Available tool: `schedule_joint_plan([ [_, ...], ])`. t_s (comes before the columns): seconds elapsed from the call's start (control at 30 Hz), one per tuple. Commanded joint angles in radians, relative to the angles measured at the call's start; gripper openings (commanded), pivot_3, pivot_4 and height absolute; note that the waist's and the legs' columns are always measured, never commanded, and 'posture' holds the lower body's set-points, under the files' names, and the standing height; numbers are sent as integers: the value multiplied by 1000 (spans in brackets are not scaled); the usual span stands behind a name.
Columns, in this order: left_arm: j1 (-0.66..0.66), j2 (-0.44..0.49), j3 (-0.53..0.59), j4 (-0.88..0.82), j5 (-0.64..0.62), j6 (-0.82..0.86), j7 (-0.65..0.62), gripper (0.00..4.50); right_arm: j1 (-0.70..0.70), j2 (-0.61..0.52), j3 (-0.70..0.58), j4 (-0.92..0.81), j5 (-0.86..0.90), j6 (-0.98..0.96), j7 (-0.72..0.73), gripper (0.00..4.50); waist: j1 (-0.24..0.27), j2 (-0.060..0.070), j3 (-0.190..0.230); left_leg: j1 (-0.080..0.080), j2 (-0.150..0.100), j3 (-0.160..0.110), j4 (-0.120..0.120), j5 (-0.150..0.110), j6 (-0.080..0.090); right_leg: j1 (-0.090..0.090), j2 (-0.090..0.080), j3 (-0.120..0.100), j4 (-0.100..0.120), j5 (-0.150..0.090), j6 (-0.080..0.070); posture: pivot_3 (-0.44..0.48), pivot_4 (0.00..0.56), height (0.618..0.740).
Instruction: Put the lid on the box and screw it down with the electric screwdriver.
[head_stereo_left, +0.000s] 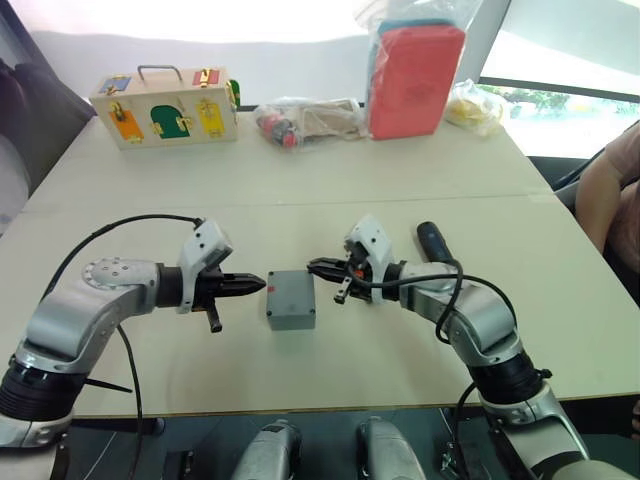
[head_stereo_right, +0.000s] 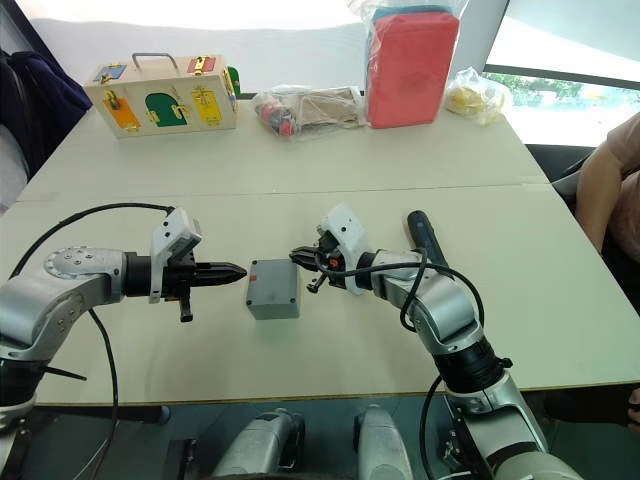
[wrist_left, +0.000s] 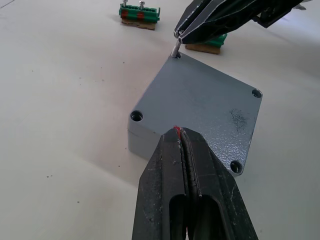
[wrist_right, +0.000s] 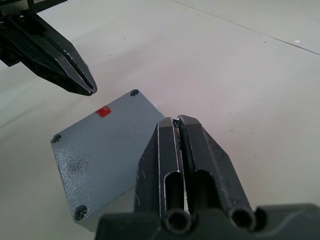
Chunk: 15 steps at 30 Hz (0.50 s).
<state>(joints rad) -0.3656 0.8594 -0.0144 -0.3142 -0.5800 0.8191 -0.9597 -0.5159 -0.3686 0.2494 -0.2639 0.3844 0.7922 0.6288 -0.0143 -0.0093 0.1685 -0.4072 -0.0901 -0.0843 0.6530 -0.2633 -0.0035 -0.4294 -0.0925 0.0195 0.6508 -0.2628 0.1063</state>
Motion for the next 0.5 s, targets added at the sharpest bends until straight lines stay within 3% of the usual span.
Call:
schedule_joint_plan([
  [0.03, -19, -1, 15, -14, -4, -7, -3, 0, 1, 6, -19, -25, 10, 1, -1, 23, 0, 0, 0, 0, 0, 0, 0, 0, 0, 0, 0, 0, 0, 0, 0, 0, 150, 740],
  [0.5, -23, -11, 5, -6, 6, -16, -3, 0, 8, 0, -30, -33, 11, 20, -1, 23, 0, 0, 0, 0, 0, 0, 0, 0, 0, 0, 0, 0, 0, 0, 0, 0, 150, 740],
])
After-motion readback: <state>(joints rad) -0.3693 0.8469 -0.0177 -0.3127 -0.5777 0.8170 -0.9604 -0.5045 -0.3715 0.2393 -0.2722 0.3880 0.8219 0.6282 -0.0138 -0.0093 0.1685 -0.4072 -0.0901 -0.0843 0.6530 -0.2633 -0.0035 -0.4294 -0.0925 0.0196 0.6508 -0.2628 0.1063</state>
